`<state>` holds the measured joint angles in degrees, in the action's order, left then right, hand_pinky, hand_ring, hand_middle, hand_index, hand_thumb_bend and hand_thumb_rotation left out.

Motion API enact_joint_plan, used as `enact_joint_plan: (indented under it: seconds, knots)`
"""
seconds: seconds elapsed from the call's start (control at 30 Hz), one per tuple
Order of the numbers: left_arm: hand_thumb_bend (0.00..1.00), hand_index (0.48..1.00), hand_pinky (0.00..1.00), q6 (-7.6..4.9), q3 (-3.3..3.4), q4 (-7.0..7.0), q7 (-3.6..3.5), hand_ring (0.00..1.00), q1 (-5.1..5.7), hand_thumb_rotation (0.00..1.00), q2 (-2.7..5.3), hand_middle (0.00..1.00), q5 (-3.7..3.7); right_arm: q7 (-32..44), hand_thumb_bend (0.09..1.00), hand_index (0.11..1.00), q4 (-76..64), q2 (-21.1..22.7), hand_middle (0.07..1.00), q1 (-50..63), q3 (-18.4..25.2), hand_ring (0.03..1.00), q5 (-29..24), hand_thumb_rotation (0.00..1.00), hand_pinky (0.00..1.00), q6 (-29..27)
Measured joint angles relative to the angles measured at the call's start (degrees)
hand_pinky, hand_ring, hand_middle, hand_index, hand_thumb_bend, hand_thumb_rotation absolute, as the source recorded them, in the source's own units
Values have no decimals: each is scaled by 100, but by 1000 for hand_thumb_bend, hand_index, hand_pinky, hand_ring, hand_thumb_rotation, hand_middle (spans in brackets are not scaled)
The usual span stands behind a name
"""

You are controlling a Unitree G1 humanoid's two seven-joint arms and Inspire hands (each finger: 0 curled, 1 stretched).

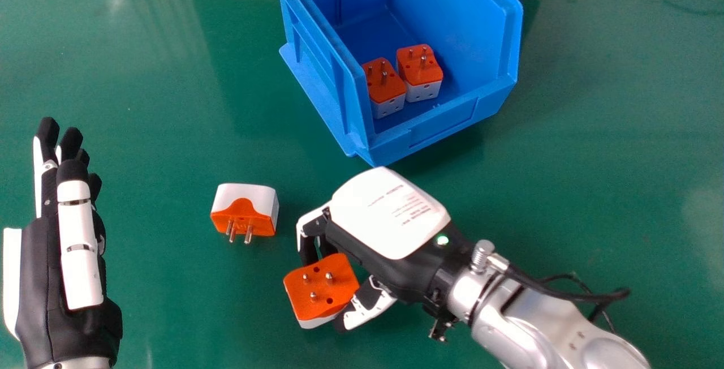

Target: Pick all objects and put in blue box

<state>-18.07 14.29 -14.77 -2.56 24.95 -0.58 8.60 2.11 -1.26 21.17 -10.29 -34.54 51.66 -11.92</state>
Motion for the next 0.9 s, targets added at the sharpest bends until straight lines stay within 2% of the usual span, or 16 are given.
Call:
enact_joint_plan:
  seconds: [0.3, 0.4, 0.63, 0.9]
  knots:
    - [392, 1000, 1000, -14, 34, 39, -65, 1000, -35, 1000, -24, 997, 7, 184, 518, 484, -1164, 328, 432, 724, 624, 119, -203, 0, 71, -50]
    - [396, 1000, 1000, -14, 48, 41, -93, 1000, -47, 1000, -30, 999, 39, 301, 518, 483, -1514, 381, 434, 953, 840, 105, -273, 0, 61, -37]
    - [392, 1000, 1000, -3, 49, 17, -85, 1000, -41, 1000, -29, 999, 39, 414, 518, 481, -2064, 490, 437, 1414, 1482, 94, -631, 0, 55, -41]
    - [387, 1000, 1000, 3, 48, -7, -85, 1000, -45, 1000, -31, 1000, 33, 496, 518, 481, -2441, 587, 441, 1653, 2213, 95, -808, 0, 56, 7]
